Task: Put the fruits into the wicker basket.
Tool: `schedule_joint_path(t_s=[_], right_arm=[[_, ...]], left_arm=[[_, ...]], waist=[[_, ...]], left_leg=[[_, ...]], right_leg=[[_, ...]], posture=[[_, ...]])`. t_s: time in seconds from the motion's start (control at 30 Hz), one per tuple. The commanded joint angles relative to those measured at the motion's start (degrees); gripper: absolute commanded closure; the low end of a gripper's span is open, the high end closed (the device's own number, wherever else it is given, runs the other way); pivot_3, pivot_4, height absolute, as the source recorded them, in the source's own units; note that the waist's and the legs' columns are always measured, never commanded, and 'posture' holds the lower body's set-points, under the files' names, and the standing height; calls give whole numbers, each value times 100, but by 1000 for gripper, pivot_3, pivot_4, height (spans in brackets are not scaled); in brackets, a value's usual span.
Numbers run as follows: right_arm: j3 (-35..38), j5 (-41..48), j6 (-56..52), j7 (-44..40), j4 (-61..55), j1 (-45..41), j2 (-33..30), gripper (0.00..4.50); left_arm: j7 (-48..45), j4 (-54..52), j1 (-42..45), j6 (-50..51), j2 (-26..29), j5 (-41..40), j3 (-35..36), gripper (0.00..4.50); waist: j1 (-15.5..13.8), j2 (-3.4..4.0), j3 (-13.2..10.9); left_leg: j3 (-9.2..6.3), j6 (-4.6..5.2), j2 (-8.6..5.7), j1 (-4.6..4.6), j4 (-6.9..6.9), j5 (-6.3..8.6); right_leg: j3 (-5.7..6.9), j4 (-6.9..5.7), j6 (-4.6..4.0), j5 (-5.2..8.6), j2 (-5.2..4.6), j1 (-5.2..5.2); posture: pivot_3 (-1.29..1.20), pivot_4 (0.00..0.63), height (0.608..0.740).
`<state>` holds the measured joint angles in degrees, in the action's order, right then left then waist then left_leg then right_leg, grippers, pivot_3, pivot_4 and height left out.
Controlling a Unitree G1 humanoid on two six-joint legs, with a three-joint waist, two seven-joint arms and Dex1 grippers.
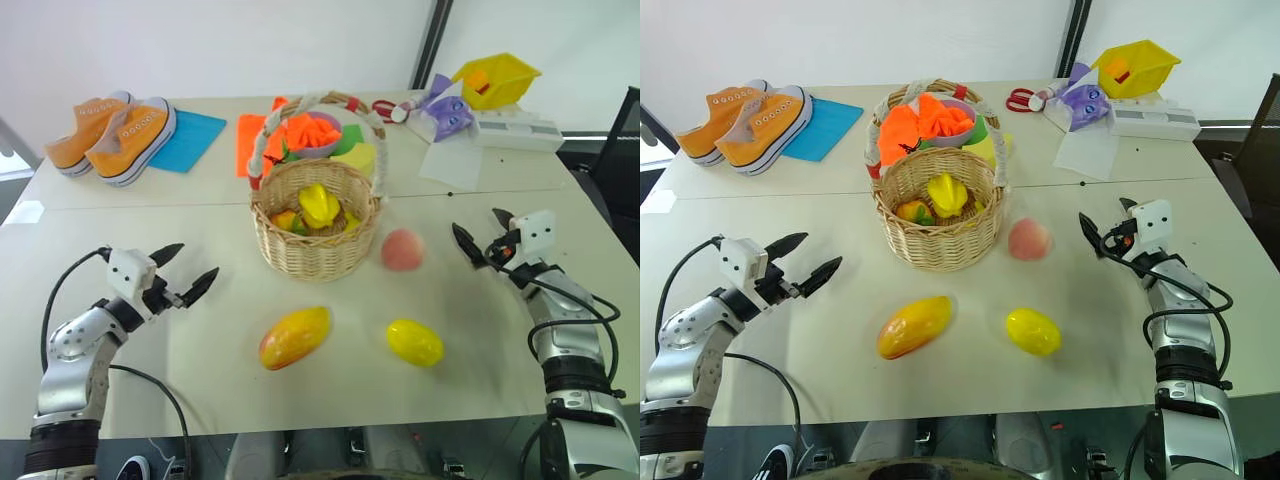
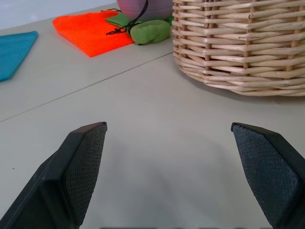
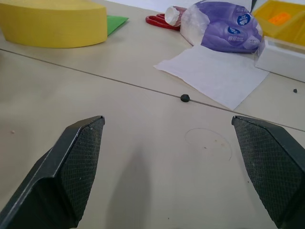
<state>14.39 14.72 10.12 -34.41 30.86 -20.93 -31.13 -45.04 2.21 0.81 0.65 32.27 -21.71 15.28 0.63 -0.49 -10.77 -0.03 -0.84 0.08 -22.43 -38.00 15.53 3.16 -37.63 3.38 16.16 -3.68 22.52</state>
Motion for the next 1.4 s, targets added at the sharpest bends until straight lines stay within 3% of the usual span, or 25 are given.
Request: schedule_joint_path(t_s=[0.03,0.3,0.67,0.83,0.97,1.13,1.23,1.4], right_arm=[[121,11,190,-21,99,-150,-71,36],[117,-9,323,-93,350,-283,-124,36],[189,99,452,-265,141,-211,-198,36],[261,1202,-116,-1864,-1344,412,-552,36],[127,2017,-1372,-2713,-3040,929,-1221,36],[-17,2173,-1894,-3296,-4167,1444,-1731,36],[-69,2110,-1925,-3265,-4400,1513,-1690,36],[-118,1939,-1877,-3194,-4449,1587,-1571,36]], left_arm=[[-44,-109,0,-260,10,-5,89,0],[-144,-236,-160,-451,-9,-6,-3,0],[-790,-718,-385,-345,-28,-653,32,0],[-1330,-1864,-699,484,289,-1384,-260,0],[-1464,-2610,-660,1095,478,-1671,-675,0],[-1648,-3009,-455,1924,765,-1992,-1133,0],[-1748,-3038,-407,2016,936,-1569,-1574,0],[-1514,-2921,-173,1910,739,-1237,-1758,0]], waist=[[1,0,0],[5,1,-1],[4,3,-1],[-12,13,-6],[-20,32,-12],[-17,28,-10],[-10,31,-11],[-87,28,-12]], left_leg=[[0,0,0,0,0,0],[2,0,1,0,1,0],[2,-1,3,-1,4,0],[3,0,6,-7,9,1],[3,0,7,-10,10,1],[2,0,16,-3,11,2],[4,0,15,-5,12,2],[6,0,14,-8,11,2]], right_leg=[[0,0,0,0,0,0],[-4,0,-1,0,0,3],[-4,5,-3,1,-1,3],[-4,14,-2,0,-1,6],[-4,29,-3,1,-3,2],[-2,34,-24,10,2,-3],[-3,38,-24,11,2,-2],[-4,44,-26,11,2,-2]], posture=[[0,150,740],[0,150,740],[0,150,740],[0,150,740],[0,150,740],[0,150,740],[0,150,740],[0,150,740]])
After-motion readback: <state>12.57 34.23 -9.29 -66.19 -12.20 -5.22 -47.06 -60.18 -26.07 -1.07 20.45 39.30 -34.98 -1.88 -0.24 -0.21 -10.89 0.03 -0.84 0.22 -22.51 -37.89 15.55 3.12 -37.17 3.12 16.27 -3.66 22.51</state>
